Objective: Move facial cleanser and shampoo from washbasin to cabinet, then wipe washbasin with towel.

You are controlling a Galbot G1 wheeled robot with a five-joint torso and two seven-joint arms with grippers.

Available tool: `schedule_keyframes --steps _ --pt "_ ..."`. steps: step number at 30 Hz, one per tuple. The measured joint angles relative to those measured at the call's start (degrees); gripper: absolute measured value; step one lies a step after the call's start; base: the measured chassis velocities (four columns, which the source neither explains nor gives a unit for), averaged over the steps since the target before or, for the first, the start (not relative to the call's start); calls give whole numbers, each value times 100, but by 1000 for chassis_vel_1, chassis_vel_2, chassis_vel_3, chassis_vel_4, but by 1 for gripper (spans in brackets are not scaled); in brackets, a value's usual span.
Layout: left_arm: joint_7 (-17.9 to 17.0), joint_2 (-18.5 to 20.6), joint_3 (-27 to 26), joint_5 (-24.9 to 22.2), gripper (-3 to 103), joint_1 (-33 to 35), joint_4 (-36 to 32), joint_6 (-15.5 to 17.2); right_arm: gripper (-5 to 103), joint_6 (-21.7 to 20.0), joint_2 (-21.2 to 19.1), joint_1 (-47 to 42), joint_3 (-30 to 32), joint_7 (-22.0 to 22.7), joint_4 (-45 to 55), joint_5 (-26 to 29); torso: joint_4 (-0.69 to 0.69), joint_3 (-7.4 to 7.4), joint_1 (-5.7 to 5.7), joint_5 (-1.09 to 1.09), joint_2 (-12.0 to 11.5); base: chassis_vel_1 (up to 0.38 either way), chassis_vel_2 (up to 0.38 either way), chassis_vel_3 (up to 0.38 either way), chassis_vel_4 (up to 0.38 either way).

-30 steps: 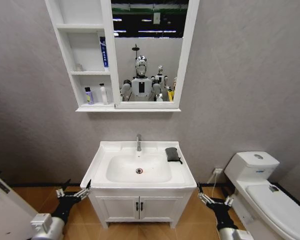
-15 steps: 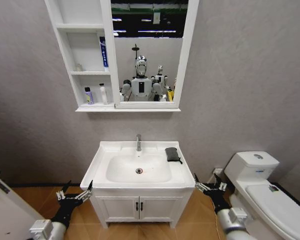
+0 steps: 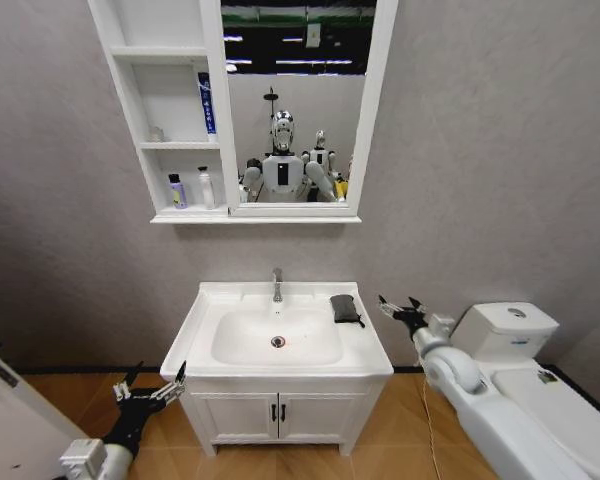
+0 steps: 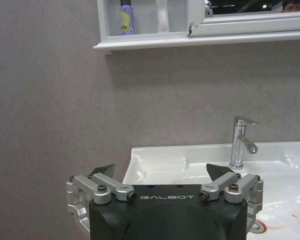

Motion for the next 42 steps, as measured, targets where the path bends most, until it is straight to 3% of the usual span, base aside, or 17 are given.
schedule_keyframes --steps 4,8,10,13,18,20,22,24,34,35,37,38,40,41,42 --pt "-1 2 2 -3 100 -1 3 2 100 -79 375 994 -806 -61 -1015 -115 1 0 0 -1 0 0 0 0 0" --pt "-2 3 3 -4 100 -1 4 3 100 -2 640 1361 -1083 -158 -1598 -555 0 0 0 -1 0 0 0 0 0" --pt "-2 4 5 -6 100 -1 6 5 100 37 981 1675 -1333 -239 -2248 -764 -1 -1 0 -1 0 0 0 0 0" --pt "-2 5 5 -6 100 -1 6 6 100 56 1184 1830 -1461 -298 -2681 -807 -1 -1 0 -3 0 0 0 0 0" --pt "-4 7 5 -9 100 -2 9 9 100 251 1992 2235 -1517 -639 -4030 -1110 1 -1 0 -1 0 0 0 0 0" --pt "-4 8 6 -9 100 -2 9 10 100 300 2102 2337 -1493 -728 -4305 -1175 2 -1 0 -1 1 0 0 0 0" --pt "-5 8 6 -10 100 -2 9 10 102 364 2181 2453 -1496 -828 -4619 -1237 0 -1 -1 -2 1 0 0 0 0" --pt "-5 9 6 -10 100 -2 9 10 96 460 2224 2560 -1515 -907 -4918 -1372 -1 -1 -1 -2 1 0 0 0 0" --pt "-8 9 6 -10 100 -2 9 10 88 589 2163 2415 -1395 -890 -4970 -1841 -1 -2 -2 0 1 0 0 0 0" --pt "-9 9 6 -10 100 -2 9 10 78 591 2167 2397 -1378 -888 -4969 -1851 -1 -2 -2 -1 1 0 0 0 0" --pt "-9 9 6 -10 100 -2 9 10 78 592 2173 2388 -1365 -885 -4966 -1850 -2 -2 -2 -1 2 0 0 0 0" --pt "-9 9 6 -10 100 -2 9 10 66 592 2182 2386 -1347 -880 -4957 -1838 -2 -2 -2 -1 1 0 0 0 0" --pt "-9 9 6 -10 100 -1 9 11 66 591 2189 2384 -1334 -874 -4939 -1831 -2 -2 -2 0 2 0 0 0 0" --pt "-9 9 6 -11 100 -2 10 10 54 579 2189 2371 -1322 -861 -4881 -1818 -2 -1 -1 0 1 0 0 0 0" --pt "-9 9 6 -11 100 -2 10 10 54 579 2189 2371 -1322 -861 -4881 -1818 -2 -1 -1 0 1 0 0 0 0"
